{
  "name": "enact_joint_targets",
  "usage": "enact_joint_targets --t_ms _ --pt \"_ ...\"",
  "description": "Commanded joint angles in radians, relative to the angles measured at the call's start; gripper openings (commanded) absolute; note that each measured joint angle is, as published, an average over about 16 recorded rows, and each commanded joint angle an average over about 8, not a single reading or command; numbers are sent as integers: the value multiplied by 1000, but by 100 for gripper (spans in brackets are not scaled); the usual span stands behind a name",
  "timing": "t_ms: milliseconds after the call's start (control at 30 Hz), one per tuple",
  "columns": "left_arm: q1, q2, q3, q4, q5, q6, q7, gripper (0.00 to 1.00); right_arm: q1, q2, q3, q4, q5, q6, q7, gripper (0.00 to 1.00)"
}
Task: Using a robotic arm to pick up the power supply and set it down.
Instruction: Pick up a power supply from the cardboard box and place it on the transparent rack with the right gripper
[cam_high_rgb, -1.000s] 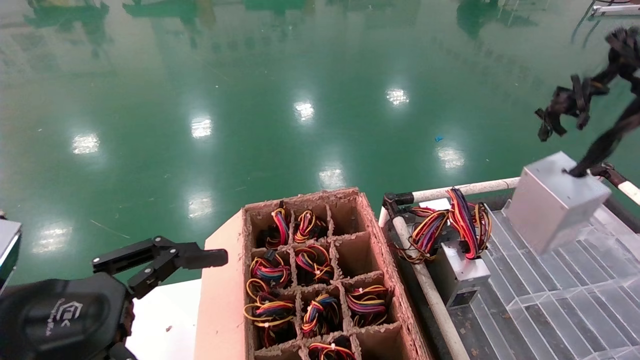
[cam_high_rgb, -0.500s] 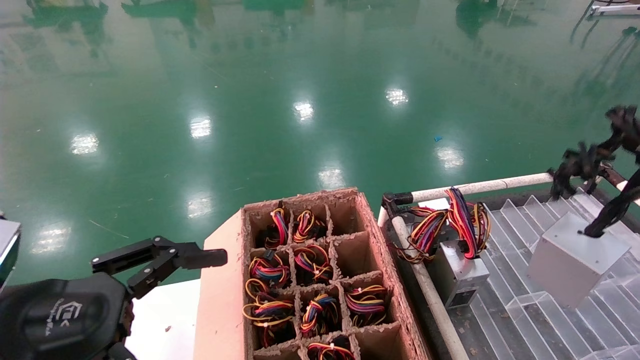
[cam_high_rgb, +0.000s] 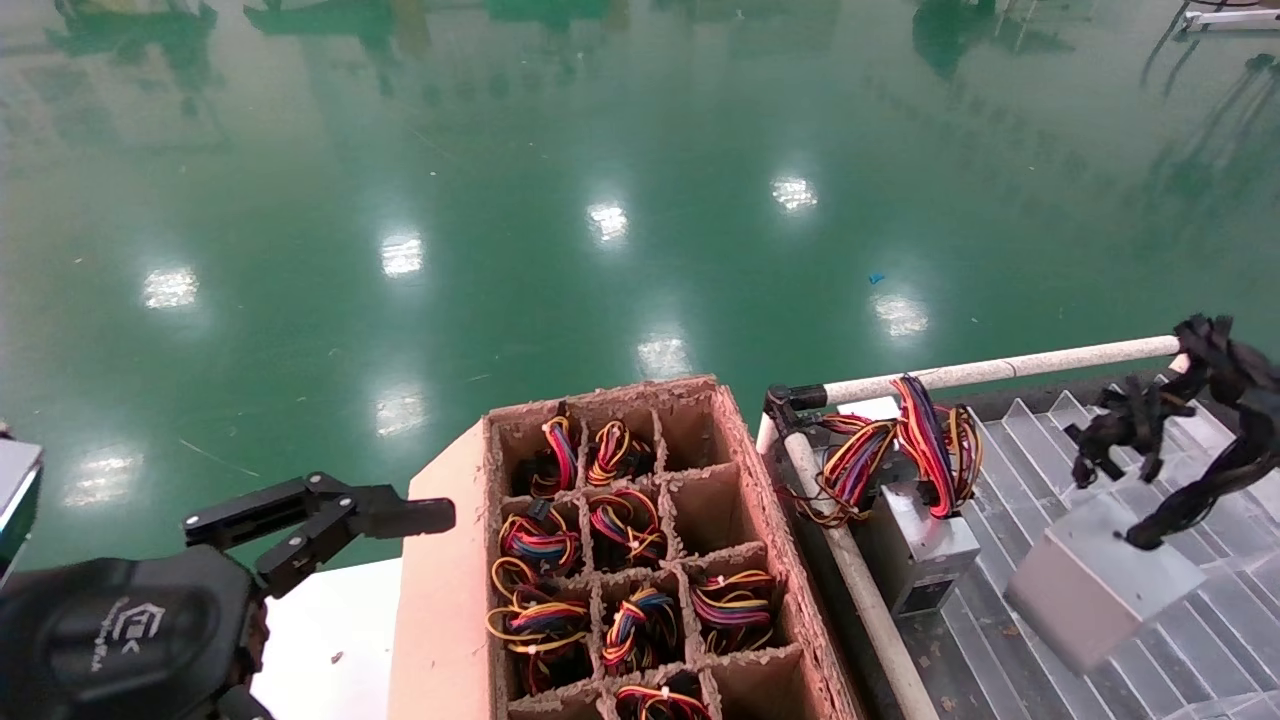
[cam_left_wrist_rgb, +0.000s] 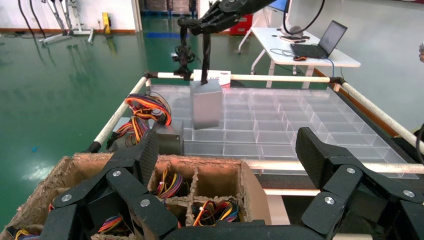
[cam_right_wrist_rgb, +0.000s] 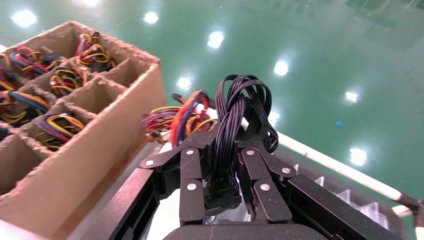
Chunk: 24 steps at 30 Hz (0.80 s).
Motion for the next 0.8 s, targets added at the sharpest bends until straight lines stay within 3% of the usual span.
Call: enact_joint_targets --t_ms 33,433,600,800 --pt "0 0 0 0 0 0 0 100 -30 2 24 21 -6 -1 17 0" --pt "0 0 0 0 0 0 0 100 -96 -31 67 78 -19 -27 53 0" --pt "0 0 0 0 0 0 0 100 -58 -59 9 83 -2 -27 34 0" --pt "0 0 0 0 0 0 0 100 51 -108 -111 85 -12 -22 26 0"
